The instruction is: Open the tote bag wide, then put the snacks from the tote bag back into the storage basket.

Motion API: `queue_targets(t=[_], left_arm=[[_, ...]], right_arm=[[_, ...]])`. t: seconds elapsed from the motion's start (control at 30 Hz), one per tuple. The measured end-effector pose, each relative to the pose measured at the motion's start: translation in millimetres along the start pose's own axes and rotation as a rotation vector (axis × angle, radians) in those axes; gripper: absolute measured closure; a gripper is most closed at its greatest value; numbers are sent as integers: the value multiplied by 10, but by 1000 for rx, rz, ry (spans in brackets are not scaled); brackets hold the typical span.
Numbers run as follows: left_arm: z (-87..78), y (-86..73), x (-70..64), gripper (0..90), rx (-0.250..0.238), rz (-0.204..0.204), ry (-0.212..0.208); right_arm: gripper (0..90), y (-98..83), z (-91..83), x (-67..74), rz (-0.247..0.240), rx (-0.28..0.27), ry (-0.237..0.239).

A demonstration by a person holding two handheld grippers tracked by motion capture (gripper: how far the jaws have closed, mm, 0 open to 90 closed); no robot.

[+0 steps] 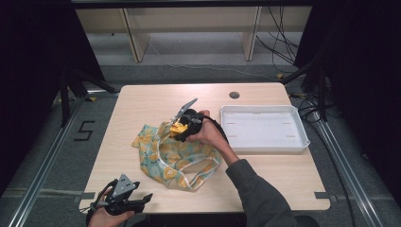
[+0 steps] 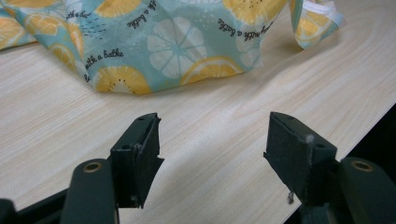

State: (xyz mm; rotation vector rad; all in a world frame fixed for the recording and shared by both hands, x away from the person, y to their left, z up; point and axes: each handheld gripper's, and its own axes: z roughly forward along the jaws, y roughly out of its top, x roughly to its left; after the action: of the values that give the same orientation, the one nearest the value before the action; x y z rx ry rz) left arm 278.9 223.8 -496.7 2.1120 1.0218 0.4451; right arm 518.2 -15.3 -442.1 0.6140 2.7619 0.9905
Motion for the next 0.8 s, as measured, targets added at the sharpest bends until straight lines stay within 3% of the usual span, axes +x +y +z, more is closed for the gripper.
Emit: queue_targets(t=[0.03, 0.1, 0.2, 0.3, 0.43, 0.47, 0.8], left_arm=[[4, -4, 8, 347, 10, 12, 5], [20, -9, -21, 344, 1, -26, -8], [23, -10, -11, 345, 10, 0, -6], [30, -19, -14, 345, 6, -7, -6], [24, -16, -2, 344, 20, 17, -4], [38, -21, -18, 344, 5, 0, -12], [38, -20, -22, 345, 14, -1, -11]], right_arm=[[348, 11, 26, -6, -5, 13, 4], [372, 31, 41, -24, -28, 32, 9], [399, 50, 53, -35, -42, 37, 17], [453, 74, 78, -34, -53, 52, 31], [468, 65, 111, -49, -55, 65, 48], [468, 64, 118, -46, -52, 66, 52], [474, 99, 151, -30, -66, 106, 46]])
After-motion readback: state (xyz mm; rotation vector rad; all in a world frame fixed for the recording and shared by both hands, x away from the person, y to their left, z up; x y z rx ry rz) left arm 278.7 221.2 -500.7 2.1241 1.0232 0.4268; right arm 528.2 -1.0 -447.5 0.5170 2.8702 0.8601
